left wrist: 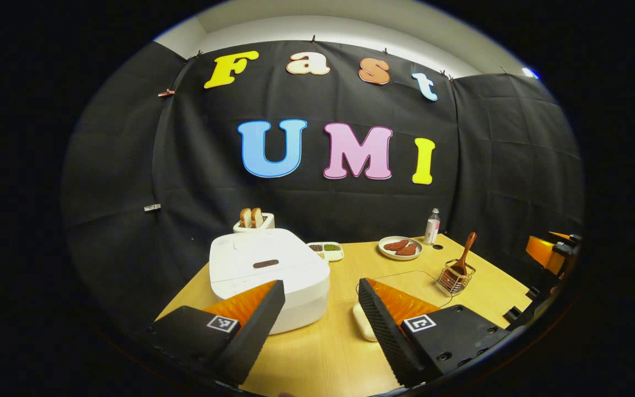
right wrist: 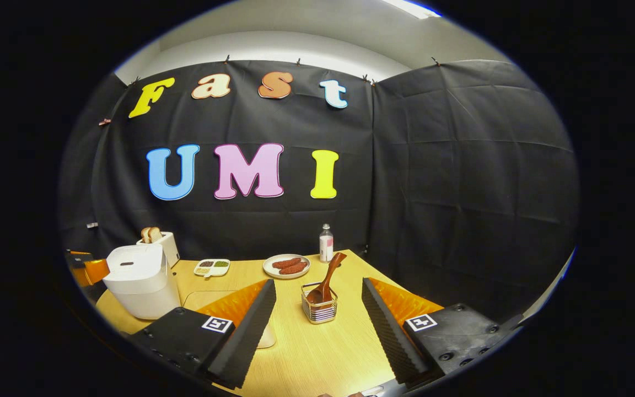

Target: Close the left gripper, press the button to open the rice cooker; take a wooden spoon from the chopstick holder with the right hand, scoop a spoonful of rice and pour it into the rice cooker, then put the wooden spoon back into the chopstick holder.

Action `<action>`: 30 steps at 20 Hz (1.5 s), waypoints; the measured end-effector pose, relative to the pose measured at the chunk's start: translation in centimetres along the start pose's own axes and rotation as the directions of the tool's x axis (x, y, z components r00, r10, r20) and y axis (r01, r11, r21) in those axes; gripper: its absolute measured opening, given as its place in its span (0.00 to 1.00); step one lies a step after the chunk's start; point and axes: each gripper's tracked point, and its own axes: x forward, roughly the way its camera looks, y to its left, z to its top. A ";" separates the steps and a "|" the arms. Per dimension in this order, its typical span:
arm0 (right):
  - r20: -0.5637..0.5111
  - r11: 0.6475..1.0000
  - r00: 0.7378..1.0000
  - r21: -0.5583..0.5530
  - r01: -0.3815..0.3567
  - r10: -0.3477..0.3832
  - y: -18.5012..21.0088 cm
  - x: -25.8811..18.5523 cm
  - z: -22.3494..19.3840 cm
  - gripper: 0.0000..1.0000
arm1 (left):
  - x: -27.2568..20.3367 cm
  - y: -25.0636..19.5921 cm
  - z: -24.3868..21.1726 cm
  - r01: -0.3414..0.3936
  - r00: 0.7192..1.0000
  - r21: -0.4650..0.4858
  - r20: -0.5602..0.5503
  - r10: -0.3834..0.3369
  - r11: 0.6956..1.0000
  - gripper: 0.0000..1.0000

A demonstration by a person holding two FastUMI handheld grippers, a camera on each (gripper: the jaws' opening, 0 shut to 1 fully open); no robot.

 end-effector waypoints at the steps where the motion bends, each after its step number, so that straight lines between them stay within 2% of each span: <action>1: -0.011 1.000 1.000 -0.002 0.002 -0.002 0.0 -0.1 -0.2 0.98 | 0.5 0.5 0.1 -0.003 1.000 0.003 -0.001 0.003 1.000 0.88; 2: -0.022 1.000 1.000 -0.002 0.005 -0.005 -0.1 -0.3 -0.6 0.98 | 1.0 1.0 0.5 0.000 1.000 -0.003 -0.001 0.000 1.000 0.86; 5: -0.028 1.000 1.000 -0.004 0.014 -0.014 -0.5 -0.6 -0.6 0.98 | 2.8 2.1 1.0 0.012 1.000 -0.031 -0.026 -0.013 0.999 0.66; 8: -0.034 1.000 0.999 -0.010 0.027 -0.027 -1.0 -0.6 -0.8 0.98 | 5.0 2.8 1.8 0.049 0.998 -0.041 -0.040 -0.050 0.998 0.55; 11: -0.043 0.999 0.998 -0.027 0.039 -0.040 -1.6 -1.2 -0.9 0.98 | 7.1 5.1 3.2 0.016 1.000 -0.064 -0.021 -0.017 0.998 0.34; 16: -0.061 0.996 0.996 -0.063 0.065 -0.069 -2.8 -2.3 -1.1 0.98 | 10.8 8.0 3.5 -0.032 0.999 -0.079 -0.034 0.029 0.996 0.09; 20: -0.075 0.994 0.993 -0.070 0.084 -0.089 -3.2 -2.8 -1.0 0.98 | 14.0 9.6 1.3 -0.050 0.992 -0.084 -0.121 0.040 0.995 0.06; 24: -0.076 0.994 0.993 -0.067 0.088 -0.093 -3.2 -2.8 -0.8 0.98 | 16.1 10.4 -2.3 -0.093 0.964 -0.118 -0.258 0.060 0.989 0.06; 30: -0.079 0.994 0.993 -0.077 0.077 -0.083 -2.4 -1.8 -0.8 0.98 | 16.8 10.5 -4.1 -0.109 0.956 -0.124 -0.285 0.070 0.986 0.06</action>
